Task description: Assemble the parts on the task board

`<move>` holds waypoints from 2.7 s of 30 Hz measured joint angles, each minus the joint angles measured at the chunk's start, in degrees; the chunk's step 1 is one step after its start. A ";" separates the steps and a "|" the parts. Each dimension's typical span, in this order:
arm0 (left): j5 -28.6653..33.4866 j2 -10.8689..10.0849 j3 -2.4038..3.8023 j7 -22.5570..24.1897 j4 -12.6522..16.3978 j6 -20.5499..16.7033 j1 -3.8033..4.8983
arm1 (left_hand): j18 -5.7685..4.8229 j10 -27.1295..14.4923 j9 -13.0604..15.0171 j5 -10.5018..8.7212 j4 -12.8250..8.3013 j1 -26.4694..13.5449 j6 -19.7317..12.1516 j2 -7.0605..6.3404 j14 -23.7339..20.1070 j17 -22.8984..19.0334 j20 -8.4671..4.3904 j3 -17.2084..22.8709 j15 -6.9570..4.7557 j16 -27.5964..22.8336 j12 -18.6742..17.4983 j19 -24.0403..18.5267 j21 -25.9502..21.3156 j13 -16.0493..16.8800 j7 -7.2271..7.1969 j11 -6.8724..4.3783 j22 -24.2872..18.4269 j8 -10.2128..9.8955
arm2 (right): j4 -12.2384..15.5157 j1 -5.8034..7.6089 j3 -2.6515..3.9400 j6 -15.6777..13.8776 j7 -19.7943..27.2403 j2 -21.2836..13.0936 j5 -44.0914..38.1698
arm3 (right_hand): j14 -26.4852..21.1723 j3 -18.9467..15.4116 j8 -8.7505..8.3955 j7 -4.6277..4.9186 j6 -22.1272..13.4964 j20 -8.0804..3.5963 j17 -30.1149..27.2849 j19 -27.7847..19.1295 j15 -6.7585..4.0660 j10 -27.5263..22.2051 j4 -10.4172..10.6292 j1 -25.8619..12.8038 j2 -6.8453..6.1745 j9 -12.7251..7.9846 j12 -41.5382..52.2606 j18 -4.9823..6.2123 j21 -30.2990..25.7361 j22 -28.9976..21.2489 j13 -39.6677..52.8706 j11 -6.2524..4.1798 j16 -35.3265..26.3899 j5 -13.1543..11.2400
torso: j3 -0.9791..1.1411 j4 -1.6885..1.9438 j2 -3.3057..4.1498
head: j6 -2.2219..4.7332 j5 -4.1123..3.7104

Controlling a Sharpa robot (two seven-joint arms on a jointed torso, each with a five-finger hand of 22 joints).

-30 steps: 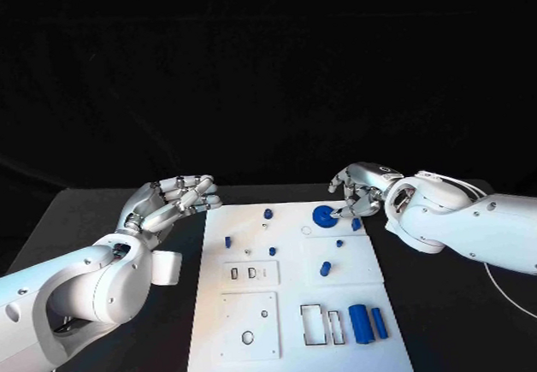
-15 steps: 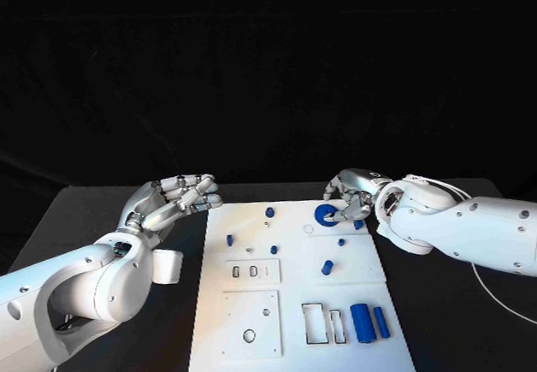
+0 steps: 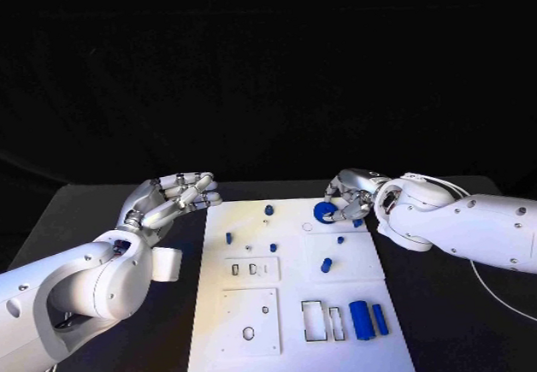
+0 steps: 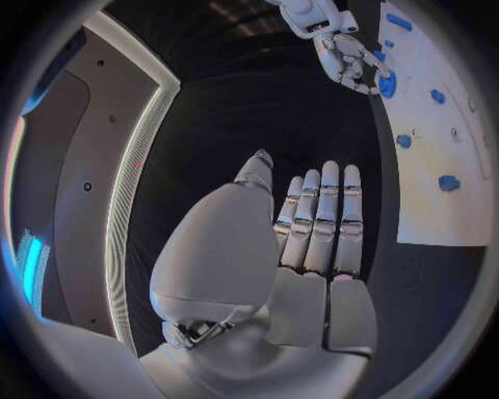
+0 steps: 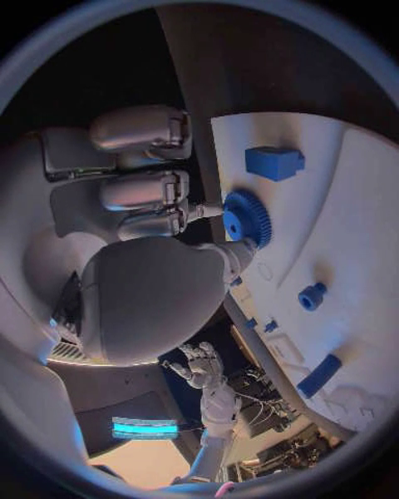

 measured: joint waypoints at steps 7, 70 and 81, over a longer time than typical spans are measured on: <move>0.01 -0.03 0.00 -0.04 -0.03 0.00 0.00 | 0.00 0.00 -0.01 0.00 0.00 0.00 0.00 0.00 0.00 0.09 0.00 0.00 0.00 -0.21 0.00 0.00 0.00 0.02 0.00 0.00 0.00 0.00 | -0.12 0.06 0.10 0.58 -0.05 0.09 0.20 | 0.00 1.11 0.21 -0.19 0.83 0.00 -0.01 0.00 0.00 0.00 -0.16 -0.37 0.37 0.04 0.00 -0.61 0.33 -0.01 -0.01 0.00 0.00 1.00 | 0.03 -0.01 -0.01 | -0.02 -0.01; 0.05 0.27 0.00 -0.31 -0.32 0.10 -0.01 | 0.00 -0.20 0.05 0.00 0.00 0.00 0.00 0.00 0.00 0.20 0.00 0.00 0.00 -0.21 -0.22 0.00 0.00 0.02 0.00 0.20 -0.09 0.00 | 5.63 -1.20 -0.19 -8.99 -8.07 11.59 -25.11 | -0.21 15.82 -0.01 -0.49 5.04 -1.16 -0.04 0.31 -1.04 0.24 -2.22 -1.21 -2.30 -0.67 0.00 -1.35 1.78 0.00 -0.05 -0.98 0.00 -3.38 | -0.05 0.10 0.12 | -0.52 0.26; 0.06 0.35 0.00 -0.32 -0.40 0.12 -0.01 | 0.00 -0.20 0.05 0.00 0.00 0.00 0.00 0.00 0.00 0.20 0.00 0.00 0.00 -0.21 -0.22 0.00 0.00 0.02 0.00 0.20 -0.09 0.00 | 4.45 -1.95 -0.34 -8.01 -8.02 13.09 -25.26 | -0.22 15.81 0.20 -0.72 5.25 -1.24 -0.04 0.39 -1.04 0.24 -2.22 -1.36 -2.45 -0.68 0.00 -1.35 1.78 0.00 -0.05 -0.98 0.00 -3.94 | 0.03 0.03 0.12 | -0.98 0.57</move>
